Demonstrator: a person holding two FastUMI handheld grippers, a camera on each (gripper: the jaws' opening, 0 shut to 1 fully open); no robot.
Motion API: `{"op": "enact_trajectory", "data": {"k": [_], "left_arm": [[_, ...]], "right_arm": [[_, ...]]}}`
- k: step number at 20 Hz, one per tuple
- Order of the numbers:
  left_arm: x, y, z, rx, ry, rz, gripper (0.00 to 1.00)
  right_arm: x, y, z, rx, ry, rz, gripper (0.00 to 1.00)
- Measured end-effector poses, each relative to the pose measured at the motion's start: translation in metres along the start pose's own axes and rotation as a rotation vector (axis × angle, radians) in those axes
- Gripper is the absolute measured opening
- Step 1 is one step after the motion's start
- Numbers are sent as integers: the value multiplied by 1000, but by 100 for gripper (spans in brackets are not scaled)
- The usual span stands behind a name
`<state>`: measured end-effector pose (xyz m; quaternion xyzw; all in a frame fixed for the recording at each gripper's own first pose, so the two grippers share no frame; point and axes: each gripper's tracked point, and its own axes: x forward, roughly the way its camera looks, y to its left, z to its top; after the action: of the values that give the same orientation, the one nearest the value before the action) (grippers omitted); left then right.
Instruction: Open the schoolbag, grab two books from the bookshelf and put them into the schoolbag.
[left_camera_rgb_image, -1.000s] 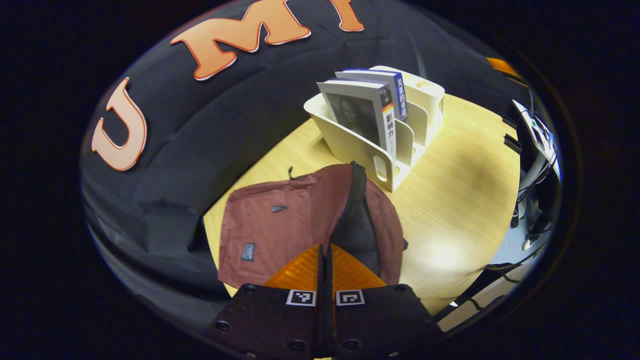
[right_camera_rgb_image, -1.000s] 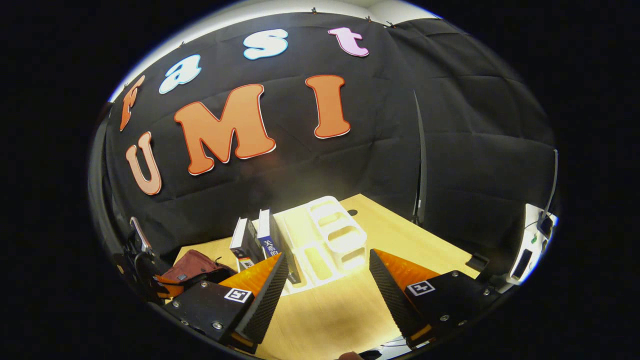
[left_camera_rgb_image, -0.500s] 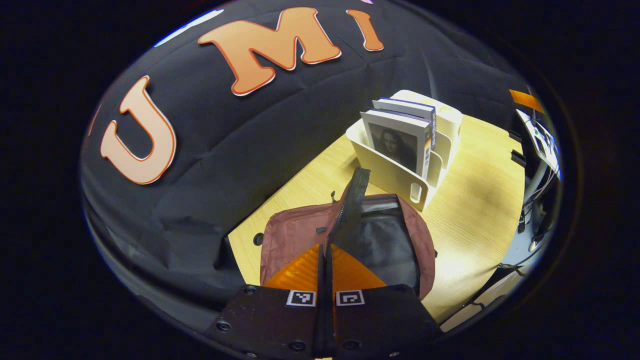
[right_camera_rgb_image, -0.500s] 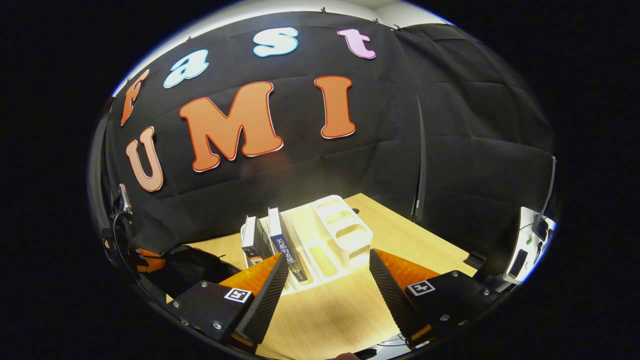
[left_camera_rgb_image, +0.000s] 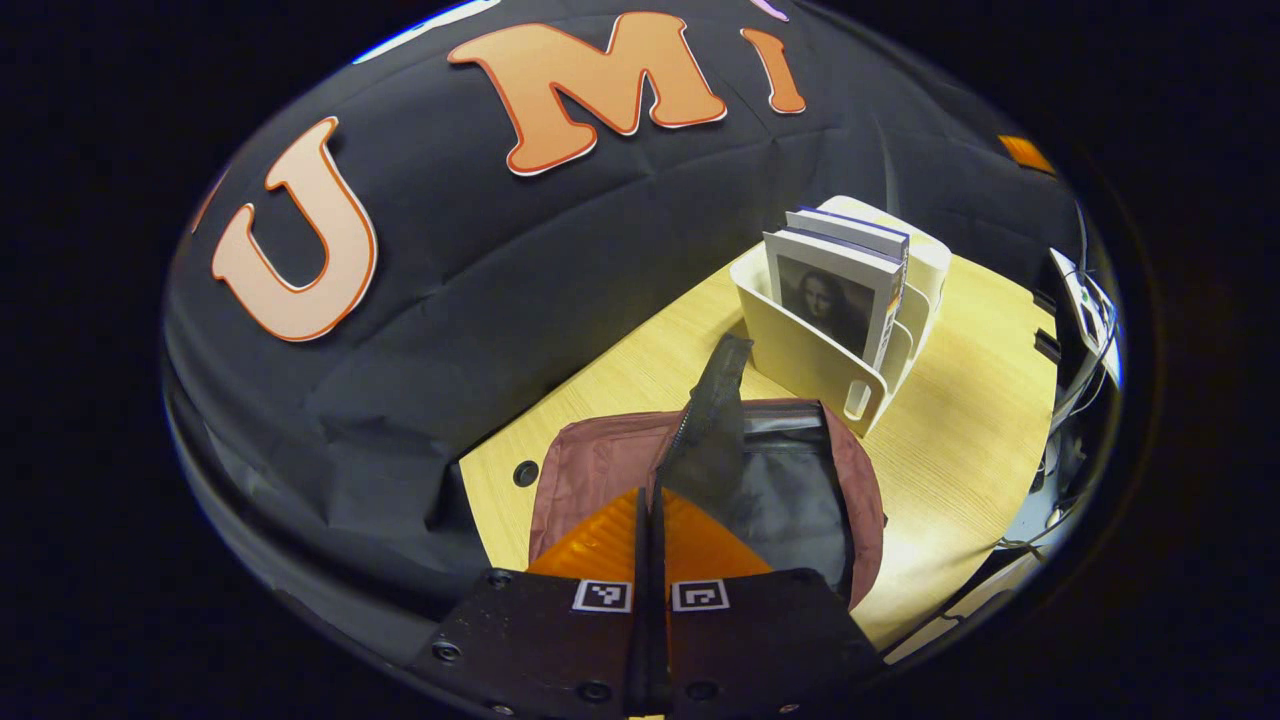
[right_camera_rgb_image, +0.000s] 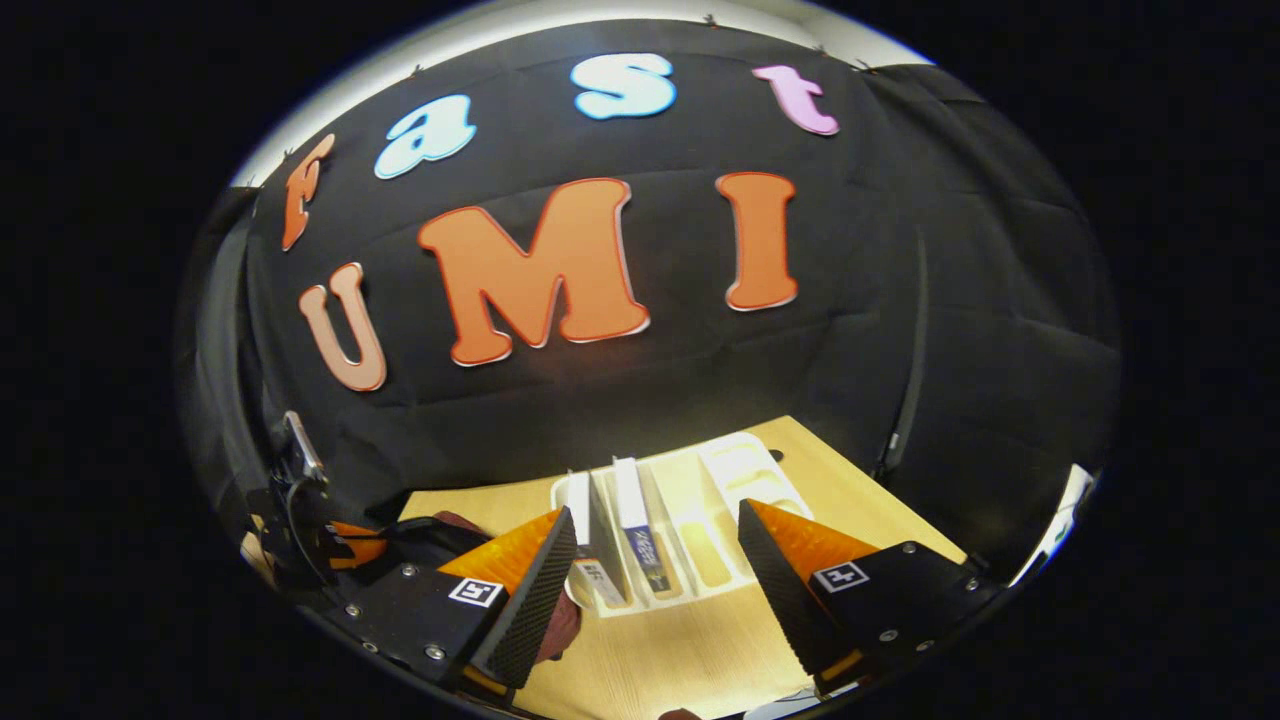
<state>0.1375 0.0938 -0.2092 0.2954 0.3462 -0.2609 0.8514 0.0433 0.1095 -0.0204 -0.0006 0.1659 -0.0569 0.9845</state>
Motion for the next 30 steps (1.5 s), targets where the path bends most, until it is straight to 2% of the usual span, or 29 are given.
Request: {"op": "enact_trajectory", "data": {"k": [2, 5, 8, 11, 13, 16, 26, 30], "left_arm": [[1, 1, -1, -14, 0, -9, 1], [5, 7, -8, -44, 7, 5, 1], [5, 8, -13, -70, 10, -11, 0], [6, 11, -16, -72, 11, -9, 1], [9, 15, -19, -82, 16, 0, 1], [16, 15, -23, -97, 33, -15, 0], [31, 19, -34, -115, 76, -18, 0], [32, 22, -40, -125, 91, -18, 1]], "right_arm": [[23, 32, 13, -30, 99, 94, 96], [64, 60, 7, -92, 302, 174, 97], [112, 75, -24, -88, 536, 174, 97], [149, 71, -62, -97, 725, 117, 98], [172, 62, -82, -139, 781, 71, 98], [191, 66, -100, -152, 837, 66, 98], [225, 58, -141, -168, 941, 11, 100], [233, 58, -161, -157, 976, 0, 97]]}}
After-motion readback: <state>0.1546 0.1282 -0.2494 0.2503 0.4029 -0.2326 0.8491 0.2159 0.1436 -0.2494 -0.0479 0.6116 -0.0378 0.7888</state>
